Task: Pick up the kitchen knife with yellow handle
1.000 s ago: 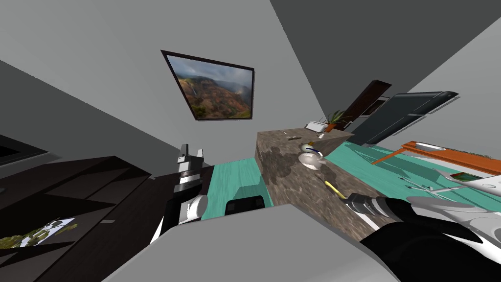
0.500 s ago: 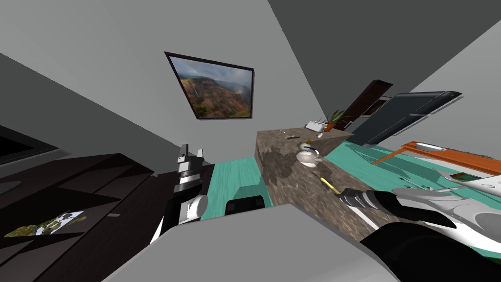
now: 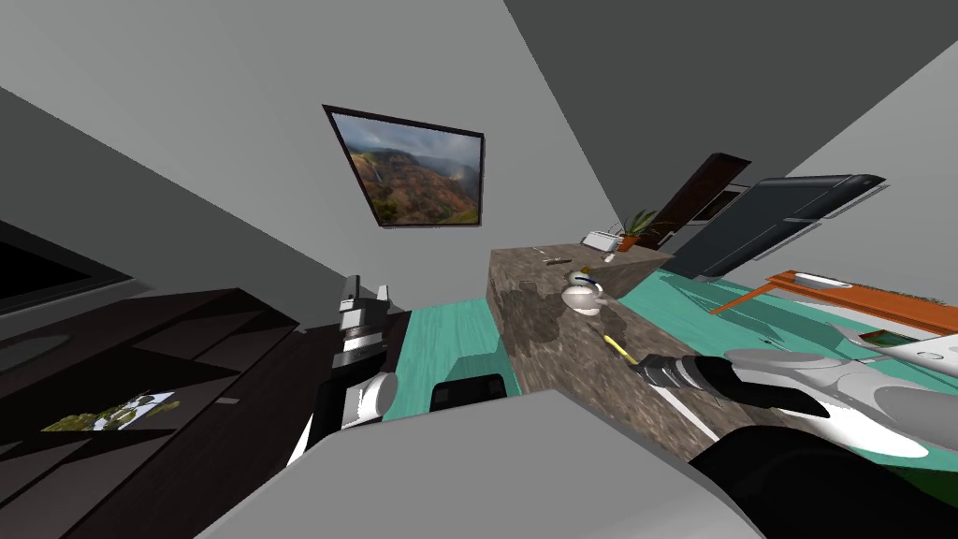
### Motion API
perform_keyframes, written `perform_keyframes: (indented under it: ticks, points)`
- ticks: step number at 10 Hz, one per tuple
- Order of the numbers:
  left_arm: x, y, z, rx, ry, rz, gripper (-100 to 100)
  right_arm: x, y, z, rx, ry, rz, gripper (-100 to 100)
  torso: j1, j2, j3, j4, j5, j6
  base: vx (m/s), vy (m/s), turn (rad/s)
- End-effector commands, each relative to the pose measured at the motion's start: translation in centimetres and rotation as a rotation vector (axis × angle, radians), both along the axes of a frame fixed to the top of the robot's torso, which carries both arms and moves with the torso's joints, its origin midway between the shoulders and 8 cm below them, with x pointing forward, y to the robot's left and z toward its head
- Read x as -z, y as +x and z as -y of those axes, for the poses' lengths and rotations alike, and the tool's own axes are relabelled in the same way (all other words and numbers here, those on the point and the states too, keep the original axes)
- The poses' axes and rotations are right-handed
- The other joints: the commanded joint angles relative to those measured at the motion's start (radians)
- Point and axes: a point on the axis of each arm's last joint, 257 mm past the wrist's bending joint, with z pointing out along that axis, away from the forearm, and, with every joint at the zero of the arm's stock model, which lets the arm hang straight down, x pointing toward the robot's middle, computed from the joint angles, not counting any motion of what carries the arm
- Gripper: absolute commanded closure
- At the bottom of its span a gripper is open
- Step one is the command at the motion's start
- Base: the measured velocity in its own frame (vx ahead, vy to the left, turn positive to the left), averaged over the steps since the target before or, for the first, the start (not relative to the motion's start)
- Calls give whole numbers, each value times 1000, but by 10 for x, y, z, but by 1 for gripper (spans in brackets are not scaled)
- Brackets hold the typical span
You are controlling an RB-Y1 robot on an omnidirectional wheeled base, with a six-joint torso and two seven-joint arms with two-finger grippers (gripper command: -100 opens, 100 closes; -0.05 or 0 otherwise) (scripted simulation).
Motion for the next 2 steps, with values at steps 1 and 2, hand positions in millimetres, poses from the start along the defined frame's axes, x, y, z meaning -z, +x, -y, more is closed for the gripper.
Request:
perform_keyframes:
  ticks: [1, 2]
  points:
    - [0, 0, 0, 0, 0, 0, 0, 0, 0, 0, 0, 0, 0, 100, 0, 0, 0, 0, 0, 0, -24, -5, 6]
    - [0, 0, 0, 0, 0, 0, 0, 1, 0, -1, 1, 1, 0, 0, 0, -2, -1, 0, 1, 0, 0, 0, 0]
